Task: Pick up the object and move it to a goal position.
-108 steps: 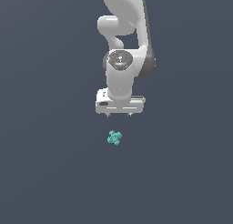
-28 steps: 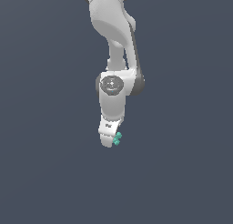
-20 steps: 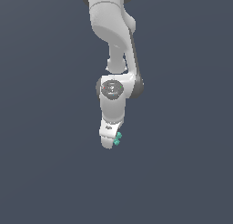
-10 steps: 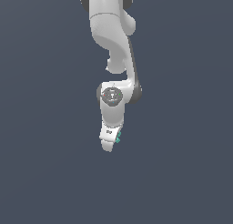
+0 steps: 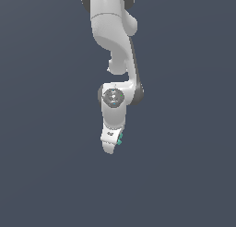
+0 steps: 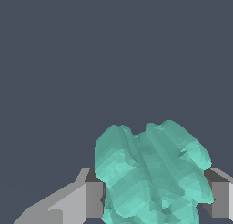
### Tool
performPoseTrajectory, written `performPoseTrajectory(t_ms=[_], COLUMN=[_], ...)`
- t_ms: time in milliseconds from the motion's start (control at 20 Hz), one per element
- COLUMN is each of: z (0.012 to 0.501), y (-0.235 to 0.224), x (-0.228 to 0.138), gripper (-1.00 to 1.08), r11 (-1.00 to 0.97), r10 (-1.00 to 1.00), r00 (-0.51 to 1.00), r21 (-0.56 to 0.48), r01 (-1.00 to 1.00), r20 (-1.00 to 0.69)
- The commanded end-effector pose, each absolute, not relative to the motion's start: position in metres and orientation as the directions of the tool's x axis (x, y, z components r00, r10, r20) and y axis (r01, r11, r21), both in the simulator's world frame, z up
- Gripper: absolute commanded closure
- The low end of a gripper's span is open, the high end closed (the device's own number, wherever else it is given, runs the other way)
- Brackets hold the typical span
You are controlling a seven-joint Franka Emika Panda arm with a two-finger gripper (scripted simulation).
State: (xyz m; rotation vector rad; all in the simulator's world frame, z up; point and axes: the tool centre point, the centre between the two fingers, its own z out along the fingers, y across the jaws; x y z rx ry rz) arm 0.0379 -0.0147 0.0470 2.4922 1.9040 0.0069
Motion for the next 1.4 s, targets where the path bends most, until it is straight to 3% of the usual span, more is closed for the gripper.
performPoseTrajectory(t_ms=[0,600,1350], z=[0.044,0.069,0.152], y=[-0.013,0.03,0.174], x=[0.036,0.013,-0.06], gripper=[1.08,1.08,1.08], r11=[-0.261,-0.261,-0.26], r10=[0.965,0.965,0.966], r00=[0.261,0.261,0.26], r21=[0.001,0.001,0.001], r01=[0.965,0.965,0.966], r20=[0.0,-0.001,-0.003])
